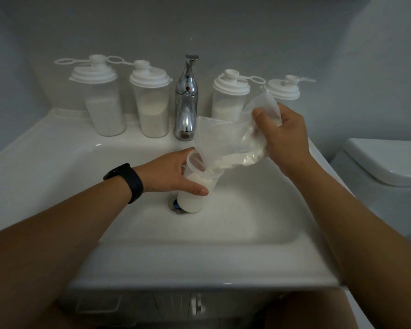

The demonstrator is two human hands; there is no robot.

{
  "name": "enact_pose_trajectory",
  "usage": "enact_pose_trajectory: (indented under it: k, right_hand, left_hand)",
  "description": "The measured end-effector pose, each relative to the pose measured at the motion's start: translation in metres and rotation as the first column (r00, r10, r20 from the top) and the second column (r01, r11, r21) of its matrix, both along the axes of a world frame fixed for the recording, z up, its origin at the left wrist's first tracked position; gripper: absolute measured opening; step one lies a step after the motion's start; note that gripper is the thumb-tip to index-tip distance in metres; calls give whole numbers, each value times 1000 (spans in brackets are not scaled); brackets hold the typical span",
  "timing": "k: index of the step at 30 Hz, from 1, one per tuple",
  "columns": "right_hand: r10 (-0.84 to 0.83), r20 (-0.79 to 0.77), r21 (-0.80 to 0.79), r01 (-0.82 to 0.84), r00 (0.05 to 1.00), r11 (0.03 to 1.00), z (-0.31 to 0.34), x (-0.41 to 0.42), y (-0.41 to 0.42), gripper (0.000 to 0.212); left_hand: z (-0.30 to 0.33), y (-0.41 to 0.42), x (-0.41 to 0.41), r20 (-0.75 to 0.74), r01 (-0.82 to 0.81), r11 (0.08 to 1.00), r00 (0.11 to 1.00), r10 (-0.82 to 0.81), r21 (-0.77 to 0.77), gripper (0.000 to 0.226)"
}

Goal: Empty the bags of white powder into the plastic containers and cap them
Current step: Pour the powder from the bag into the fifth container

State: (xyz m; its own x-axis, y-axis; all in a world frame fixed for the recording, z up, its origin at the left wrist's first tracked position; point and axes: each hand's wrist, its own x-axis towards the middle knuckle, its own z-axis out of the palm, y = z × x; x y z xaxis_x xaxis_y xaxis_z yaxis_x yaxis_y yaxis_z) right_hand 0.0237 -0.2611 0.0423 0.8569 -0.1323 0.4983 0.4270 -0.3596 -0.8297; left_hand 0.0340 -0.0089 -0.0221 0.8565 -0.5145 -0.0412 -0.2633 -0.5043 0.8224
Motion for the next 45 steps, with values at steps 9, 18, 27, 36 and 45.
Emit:
enact_pose_trajectory:
  k: [9,18,27,36,45]
  right_hand:
    - [10,3,-3,-10,1000,1000,3,-2,1,14]
    - [17,1,-10,-17,1000,1000,3,-3,2,12]
    - [29,18,11,-30,999,999,5,-6,3,10]
    - [51,-24,11,-51,998,999,5,-7,4,13]
    - [46,0,28,-46,999,999,4,-6,3,11]
  left_hand:
    - [0,0,0,9,4,1000,1000,-4,11,79]
    - [0,1,1,8,7,1000,1000,-7,24,76]
    - [1,1,0,0,8,999,1000,-8,37,79]
    - [2,1,-1,11,4,999,1000,-5,53,78]
    - [2,0,0,11,22,999,1000,-22,26,82]
